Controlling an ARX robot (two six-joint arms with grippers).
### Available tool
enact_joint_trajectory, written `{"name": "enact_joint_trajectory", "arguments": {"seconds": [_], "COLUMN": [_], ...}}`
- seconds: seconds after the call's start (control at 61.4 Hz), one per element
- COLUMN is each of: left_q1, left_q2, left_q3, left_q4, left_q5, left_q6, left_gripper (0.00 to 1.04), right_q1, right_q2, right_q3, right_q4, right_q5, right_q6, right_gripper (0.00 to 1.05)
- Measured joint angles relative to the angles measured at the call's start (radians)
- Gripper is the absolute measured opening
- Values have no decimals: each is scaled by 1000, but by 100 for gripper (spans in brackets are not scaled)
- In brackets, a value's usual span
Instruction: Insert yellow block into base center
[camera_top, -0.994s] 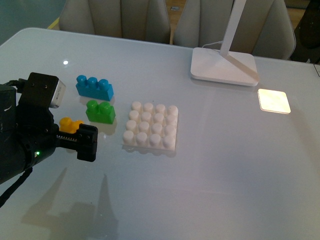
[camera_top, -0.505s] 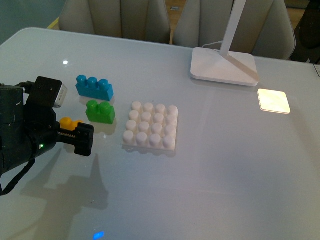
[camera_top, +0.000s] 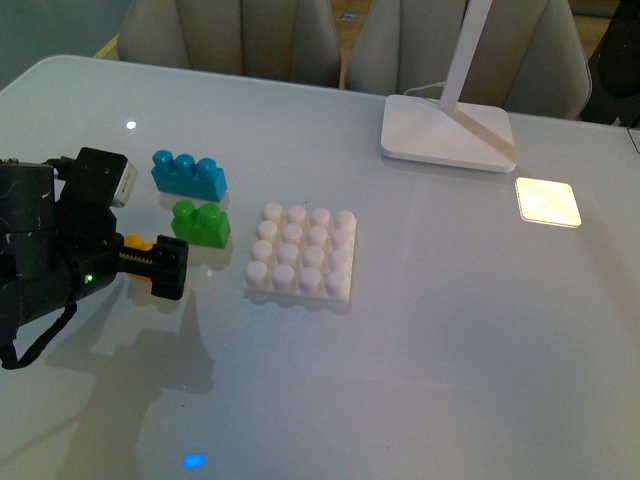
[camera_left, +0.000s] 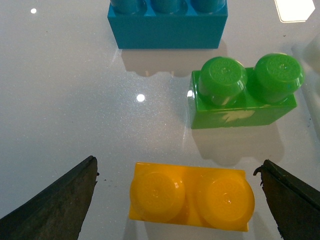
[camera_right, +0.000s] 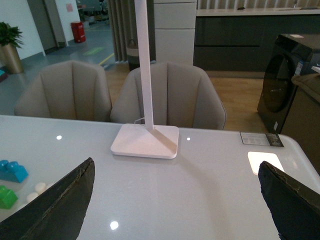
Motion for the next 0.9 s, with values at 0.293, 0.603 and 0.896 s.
{"name": "enact_joint_trajectory", "arguments": {"seconds": [0.293, 0.603, 0.896], "left_q1": [-3, -4, -6], "left_q2": [26, 31, 38], "left_q3": [5, 16, 19], "left_q4": [0, -7, -15], "left_q5": [2, 0, -3], "left_q6": [0, 0, -4], "left_gripper": [97, 97, 67], "right_q1": [0, 0, 0], "right_q2": [0, 0, 0], "right_q3": [0, 0, 0], "right_q4": [0, 0, 0], "right_q5": [0, 0, 0], "right_q6": [0, 0, 0], "right_gripper": [96, 96, 96]}}
